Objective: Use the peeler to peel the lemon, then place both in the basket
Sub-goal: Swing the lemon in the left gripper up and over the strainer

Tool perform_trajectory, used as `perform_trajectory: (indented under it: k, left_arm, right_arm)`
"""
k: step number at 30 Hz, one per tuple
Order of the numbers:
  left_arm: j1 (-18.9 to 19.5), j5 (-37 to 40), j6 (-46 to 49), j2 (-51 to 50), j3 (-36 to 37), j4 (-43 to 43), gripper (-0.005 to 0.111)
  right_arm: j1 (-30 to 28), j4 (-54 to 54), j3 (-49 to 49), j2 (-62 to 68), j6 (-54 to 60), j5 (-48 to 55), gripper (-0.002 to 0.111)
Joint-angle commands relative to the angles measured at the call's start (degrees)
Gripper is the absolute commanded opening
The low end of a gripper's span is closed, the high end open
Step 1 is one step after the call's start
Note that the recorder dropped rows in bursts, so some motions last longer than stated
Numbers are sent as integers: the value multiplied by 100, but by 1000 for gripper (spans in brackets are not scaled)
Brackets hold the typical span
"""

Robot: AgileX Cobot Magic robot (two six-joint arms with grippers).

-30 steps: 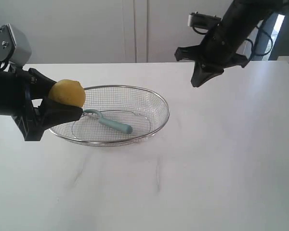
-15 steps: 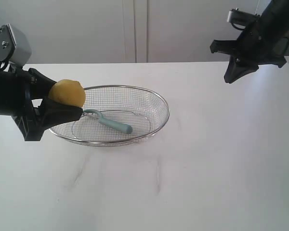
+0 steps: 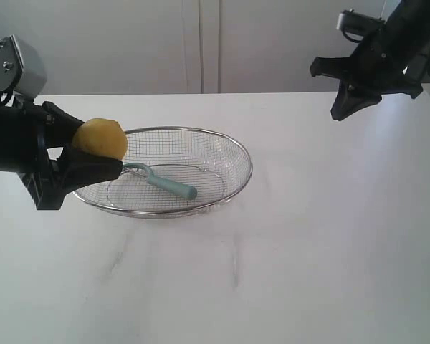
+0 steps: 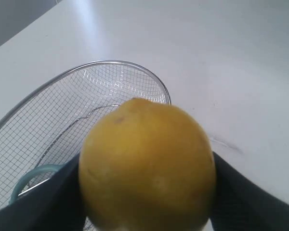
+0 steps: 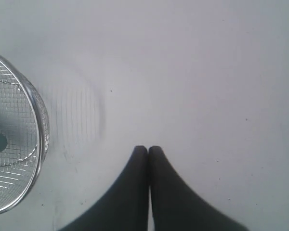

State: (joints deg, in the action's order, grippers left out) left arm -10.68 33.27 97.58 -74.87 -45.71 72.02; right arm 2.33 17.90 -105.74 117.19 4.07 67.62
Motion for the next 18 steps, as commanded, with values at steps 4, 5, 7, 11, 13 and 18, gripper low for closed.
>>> perform_trajectory:
  k: [4,5,7,11,13,18]
  left_arm:
    - [6,69,-4,21,33,210,0]
    - [6,69,-4,21,33,210,0]
    - [6,70,-15,21,33,210,0]
    - [6,-101,-270,21,33,252,0]
    - [6,-226,-472,21,33,252,0]
    - [6,-204,-961,21,-117,182,0]
  right_arm:
    - [-33,-10,-43,-63,-18,-70,0]
    - [-33,-10,-43,-63,-18,-70,0]
    - [-33,-10,-43,-63,-18,-70,0]
    - [-33,-10,-43,-63,-18,-70,0]
    - [-33,-10,-43,-63,-18,-70,0]
    - [-33,-10,-43,-63,-18,-82,0]
